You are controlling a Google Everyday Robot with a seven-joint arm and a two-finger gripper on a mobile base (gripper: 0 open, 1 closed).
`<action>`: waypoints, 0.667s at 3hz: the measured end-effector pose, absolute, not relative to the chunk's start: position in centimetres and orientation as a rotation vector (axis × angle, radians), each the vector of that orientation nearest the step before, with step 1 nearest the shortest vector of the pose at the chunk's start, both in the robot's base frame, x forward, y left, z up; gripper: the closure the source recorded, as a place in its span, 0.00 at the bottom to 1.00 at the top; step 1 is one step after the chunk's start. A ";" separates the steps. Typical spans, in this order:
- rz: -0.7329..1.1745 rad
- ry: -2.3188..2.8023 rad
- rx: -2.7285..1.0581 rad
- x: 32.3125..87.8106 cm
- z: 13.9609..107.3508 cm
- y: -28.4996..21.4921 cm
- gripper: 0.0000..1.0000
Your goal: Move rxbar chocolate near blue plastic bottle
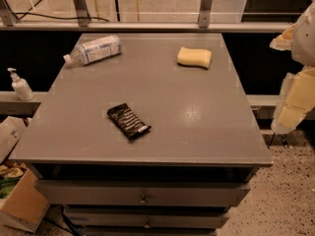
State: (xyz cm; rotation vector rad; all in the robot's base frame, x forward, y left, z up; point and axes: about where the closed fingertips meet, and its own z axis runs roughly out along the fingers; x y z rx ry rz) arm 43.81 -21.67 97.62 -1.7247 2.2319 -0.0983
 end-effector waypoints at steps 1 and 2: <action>-0.098 2.232 -1.725 43.8 97.6 -21.7 0.00; -0.058 2.208 -1.727 45.2 95.8 -20.5 0.00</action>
Offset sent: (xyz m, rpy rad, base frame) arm 0.0401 0.0330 -0.0573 0.0905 0.0246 0.0478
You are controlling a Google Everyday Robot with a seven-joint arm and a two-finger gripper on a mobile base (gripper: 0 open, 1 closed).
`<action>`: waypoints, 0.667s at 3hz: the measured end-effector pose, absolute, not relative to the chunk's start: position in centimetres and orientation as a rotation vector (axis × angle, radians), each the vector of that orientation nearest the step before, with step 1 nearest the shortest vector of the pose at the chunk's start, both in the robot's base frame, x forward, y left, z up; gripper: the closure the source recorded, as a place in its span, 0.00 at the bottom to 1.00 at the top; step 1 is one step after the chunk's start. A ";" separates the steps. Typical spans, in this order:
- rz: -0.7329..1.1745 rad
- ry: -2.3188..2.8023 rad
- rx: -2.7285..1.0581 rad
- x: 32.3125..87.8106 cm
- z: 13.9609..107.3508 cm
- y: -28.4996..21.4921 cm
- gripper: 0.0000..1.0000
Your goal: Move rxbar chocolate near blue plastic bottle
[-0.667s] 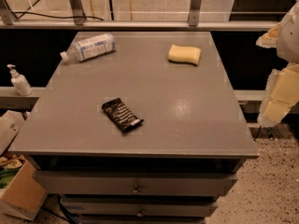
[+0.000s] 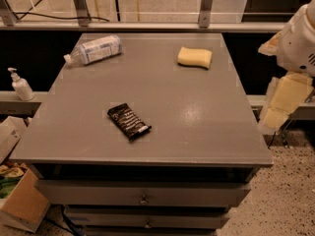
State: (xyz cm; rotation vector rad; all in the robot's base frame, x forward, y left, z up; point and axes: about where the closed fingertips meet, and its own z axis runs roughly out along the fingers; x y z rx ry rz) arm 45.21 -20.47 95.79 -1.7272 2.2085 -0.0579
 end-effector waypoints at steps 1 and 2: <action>0.056 2.160 -1.740 47.3 91.7 -17.3 0.00; 0.177 2.086 -1.736 49.4 87.9 -13.9 0.00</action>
Offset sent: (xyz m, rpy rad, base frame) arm 0.0714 0.1071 -0.1232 0.3081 0.0269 0.1417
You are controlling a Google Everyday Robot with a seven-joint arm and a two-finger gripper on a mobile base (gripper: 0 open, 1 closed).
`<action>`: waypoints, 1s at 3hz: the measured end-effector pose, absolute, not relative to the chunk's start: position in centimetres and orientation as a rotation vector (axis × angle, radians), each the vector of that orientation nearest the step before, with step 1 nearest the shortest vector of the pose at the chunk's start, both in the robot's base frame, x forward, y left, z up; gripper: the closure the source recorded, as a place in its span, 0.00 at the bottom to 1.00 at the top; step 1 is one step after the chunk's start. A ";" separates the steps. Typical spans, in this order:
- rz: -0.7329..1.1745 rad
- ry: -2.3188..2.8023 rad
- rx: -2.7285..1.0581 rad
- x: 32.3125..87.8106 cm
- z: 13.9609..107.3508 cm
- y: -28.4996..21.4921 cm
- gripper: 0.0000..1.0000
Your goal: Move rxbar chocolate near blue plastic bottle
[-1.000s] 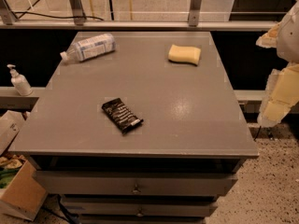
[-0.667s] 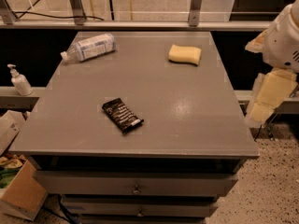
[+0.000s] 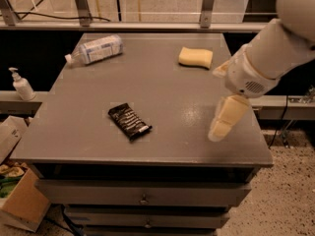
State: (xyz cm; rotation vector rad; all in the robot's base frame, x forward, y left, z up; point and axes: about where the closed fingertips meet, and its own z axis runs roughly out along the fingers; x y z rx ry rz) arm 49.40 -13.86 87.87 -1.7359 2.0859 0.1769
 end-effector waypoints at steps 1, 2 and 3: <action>0.282 2.019 -1.704 50.8 86.4 -10.8 0.00; 0.399 1.962 -1.653 50.9 86.3 -8.0 0.00; 0.408 1.952 -1.654 50.9 86.2 -7.5 0.00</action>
Offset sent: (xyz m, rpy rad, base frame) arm 0.0168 0.0811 -0.0169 0.3241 0.0202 0.0438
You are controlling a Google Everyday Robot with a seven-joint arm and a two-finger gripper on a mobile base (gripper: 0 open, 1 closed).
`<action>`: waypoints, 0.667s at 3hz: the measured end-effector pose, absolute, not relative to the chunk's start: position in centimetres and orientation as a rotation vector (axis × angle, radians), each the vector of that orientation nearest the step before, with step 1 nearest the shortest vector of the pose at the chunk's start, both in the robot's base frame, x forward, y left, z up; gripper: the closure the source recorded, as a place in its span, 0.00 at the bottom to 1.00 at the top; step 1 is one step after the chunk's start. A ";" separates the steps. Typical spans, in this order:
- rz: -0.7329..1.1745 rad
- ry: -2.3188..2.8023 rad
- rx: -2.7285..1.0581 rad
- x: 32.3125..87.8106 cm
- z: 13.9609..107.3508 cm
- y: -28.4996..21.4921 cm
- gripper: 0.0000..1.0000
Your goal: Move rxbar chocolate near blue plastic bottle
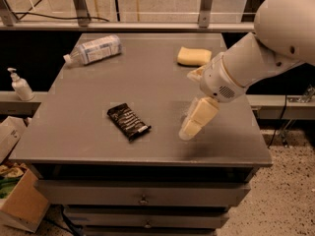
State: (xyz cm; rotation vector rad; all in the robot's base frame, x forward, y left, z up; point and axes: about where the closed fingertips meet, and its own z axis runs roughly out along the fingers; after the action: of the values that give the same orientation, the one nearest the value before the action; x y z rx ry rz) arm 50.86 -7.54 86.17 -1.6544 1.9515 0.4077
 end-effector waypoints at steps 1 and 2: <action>0.422 1.943 -1.637 50.7 86.2 -6.4 0.00; 0.449 1.932 -1.607 50.4 86.1 -4.2 0.00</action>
Offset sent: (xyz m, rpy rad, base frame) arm -0.0053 0.0513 -0.0038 0.0851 0.0035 -0.0285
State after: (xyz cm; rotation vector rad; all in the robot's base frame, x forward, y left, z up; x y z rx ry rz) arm 50.37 -4.24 86.08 -1.6073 1.9319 0.4486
